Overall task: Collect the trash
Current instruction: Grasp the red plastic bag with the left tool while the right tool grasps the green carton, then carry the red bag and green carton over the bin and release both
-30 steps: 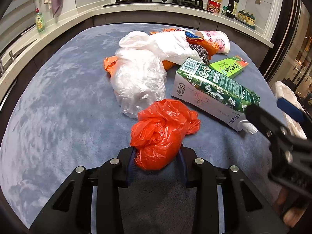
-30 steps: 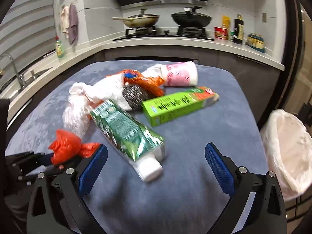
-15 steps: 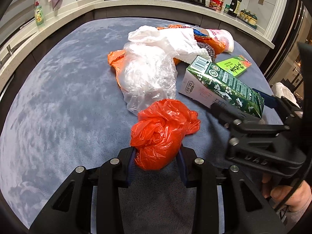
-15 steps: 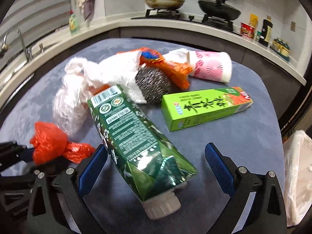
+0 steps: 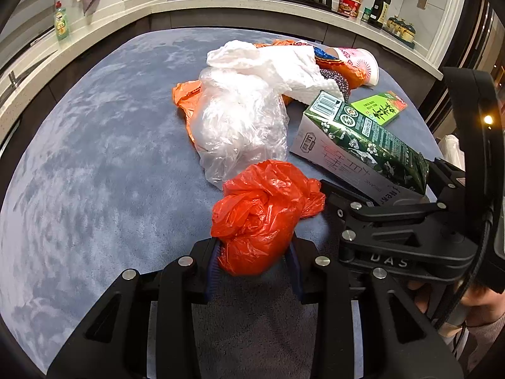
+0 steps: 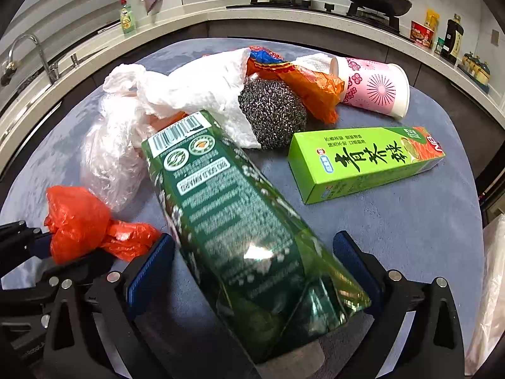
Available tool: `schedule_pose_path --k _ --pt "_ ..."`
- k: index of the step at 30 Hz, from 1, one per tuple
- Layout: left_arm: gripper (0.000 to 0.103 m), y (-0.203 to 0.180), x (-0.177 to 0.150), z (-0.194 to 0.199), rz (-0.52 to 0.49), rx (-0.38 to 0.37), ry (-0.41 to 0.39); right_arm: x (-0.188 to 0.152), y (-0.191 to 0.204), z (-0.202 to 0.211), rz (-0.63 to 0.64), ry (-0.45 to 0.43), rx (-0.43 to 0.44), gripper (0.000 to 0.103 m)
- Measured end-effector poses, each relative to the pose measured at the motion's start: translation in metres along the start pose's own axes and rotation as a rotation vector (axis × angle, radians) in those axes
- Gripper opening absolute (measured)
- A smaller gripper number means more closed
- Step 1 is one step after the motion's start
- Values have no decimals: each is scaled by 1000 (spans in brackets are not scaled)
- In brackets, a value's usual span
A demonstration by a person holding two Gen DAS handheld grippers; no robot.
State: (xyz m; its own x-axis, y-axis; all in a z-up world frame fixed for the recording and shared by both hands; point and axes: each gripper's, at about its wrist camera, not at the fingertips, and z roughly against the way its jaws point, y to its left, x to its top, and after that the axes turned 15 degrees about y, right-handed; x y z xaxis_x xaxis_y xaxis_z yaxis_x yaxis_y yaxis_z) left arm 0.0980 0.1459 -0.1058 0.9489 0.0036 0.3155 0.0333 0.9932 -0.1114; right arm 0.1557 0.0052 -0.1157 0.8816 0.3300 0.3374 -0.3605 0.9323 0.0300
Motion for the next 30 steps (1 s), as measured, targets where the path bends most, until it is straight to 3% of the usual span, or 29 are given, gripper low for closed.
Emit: schedule_pose_path --k 5,7,15,23,30 --pt "34 2 0 -1 -4 -6 1 4 0 3 4 -29 -23 94" --pt "34 2 0 0 -7 -8 -2 6 3 8 13 -51 -33 78" --pt "32 -4 -3 10 -27 -20 -27 -7 4 25 1 -68 0 50" --pt "32 -38 -11 46 -101 -49 -85 -43 -12 77 -87 -160 3 48" --pt "32 -83 -11 67 -176 -89 -114 -78 -49 121 -205 -210 -59 48"
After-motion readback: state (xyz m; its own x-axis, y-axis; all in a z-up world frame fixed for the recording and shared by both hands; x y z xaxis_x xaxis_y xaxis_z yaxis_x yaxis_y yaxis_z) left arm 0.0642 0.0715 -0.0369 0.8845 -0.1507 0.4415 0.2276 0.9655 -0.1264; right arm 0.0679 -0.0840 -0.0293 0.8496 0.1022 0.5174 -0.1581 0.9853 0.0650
